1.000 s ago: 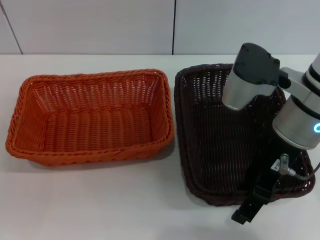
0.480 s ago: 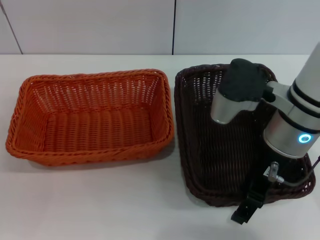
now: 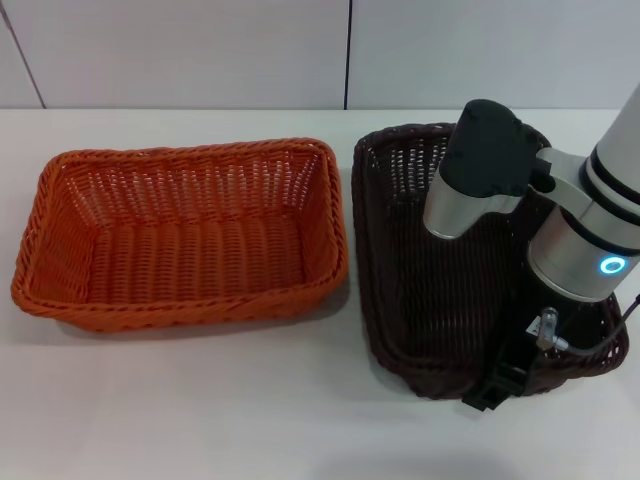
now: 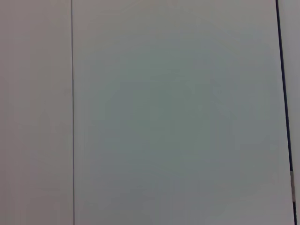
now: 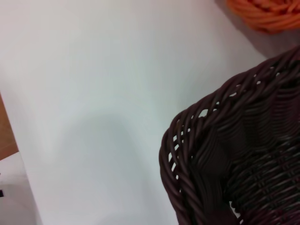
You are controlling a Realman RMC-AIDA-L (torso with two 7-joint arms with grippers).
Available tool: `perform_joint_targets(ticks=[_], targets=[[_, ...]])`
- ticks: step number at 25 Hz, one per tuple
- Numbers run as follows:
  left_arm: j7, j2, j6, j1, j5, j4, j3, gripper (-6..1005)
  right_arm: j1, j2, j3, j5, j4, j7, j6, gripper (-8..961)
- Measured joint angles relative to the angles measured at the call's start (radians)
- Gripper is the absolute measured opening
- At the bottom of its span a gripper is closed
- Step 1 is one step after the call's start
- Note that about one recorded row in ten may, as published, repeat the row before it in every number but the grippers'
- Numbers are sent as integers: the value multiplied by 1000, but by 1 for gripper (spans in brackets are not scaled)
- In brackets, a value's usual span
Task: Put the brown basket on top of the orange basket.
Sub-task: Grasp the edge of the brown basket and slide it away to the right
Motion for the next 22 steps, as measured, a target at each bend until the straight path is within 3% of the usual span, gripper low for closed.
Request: perform_joint_targets(ticks=[22], targets=[[0,1,0,-15,0,3,0,807,11,0,14,-45,-188,23,-40,208]])
